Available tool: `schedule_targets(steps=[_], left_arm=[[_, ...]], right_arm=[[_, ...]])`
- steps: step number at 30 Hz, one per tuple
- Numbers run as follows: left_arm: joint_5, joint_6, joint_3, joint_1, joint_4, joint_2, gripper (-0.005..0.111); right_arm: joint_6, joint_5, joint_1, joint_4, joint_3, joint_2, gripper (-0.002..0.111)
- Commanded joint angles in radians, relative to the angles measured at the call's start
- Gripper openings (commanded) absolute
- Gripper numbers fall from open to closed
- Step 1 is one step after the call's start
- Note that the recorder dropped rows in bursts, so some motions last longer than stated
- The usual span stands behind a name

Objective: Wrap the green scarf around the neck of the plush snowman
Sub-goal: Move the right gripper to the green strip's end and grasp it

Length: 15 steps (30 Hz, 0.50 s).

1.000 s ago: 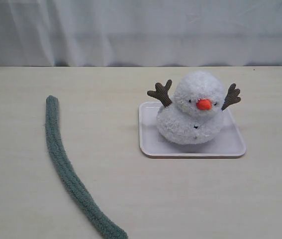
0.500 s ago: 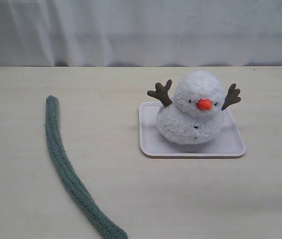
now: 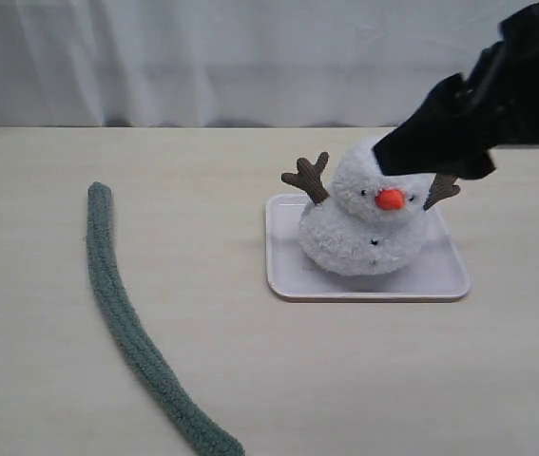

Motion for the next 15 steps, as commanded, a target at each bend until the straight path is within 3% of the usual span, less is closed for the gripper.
schedule_targets(steps=[1, 7, 15], left_arm=[[-0.008, -0.003, 0.003, -0.007, -0.001, -0.002, 0.0], [-0.008, -0.003, 0.003, -0.007, -0.001, -0.002, 0.0], [-0.008, -0.003, 0.003, -0.007, -0.001, -0.002, 0.0]], right_arm=[[0.085, -0.073, 0.187, -0.071, -0.006, 0.079, 0.069], [0.145, -0.167, 0.401, -0.15, -0.006, 0.243, 0.069], [0.119, -0.299, 0.531, -0.152, -0.006, 0.478, 0.069]])
